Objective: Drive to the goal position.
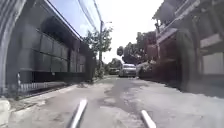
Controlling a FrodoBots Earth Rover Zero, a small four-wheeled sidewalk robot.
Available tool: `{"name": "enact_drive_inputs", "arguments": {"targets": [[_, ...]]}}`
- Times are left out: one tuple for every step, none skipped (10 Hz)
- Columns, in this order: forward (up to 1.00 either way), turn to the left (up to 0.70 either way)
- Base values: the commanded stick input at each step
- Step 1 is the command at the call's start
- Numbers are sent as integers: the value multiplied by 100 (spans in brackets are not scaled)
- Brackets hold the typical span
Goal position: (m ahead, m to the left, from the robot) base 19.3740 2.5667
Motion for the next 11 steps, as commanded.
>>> {"name": "enact_drive_inputs", "arguments": {"targets": [[95, -36], [95, -37], [95, -32], [95, -17], [95, -1], [95, 0], [95, 0], [96, 0], [96, 0], [98, 0], [98, -3]]}}
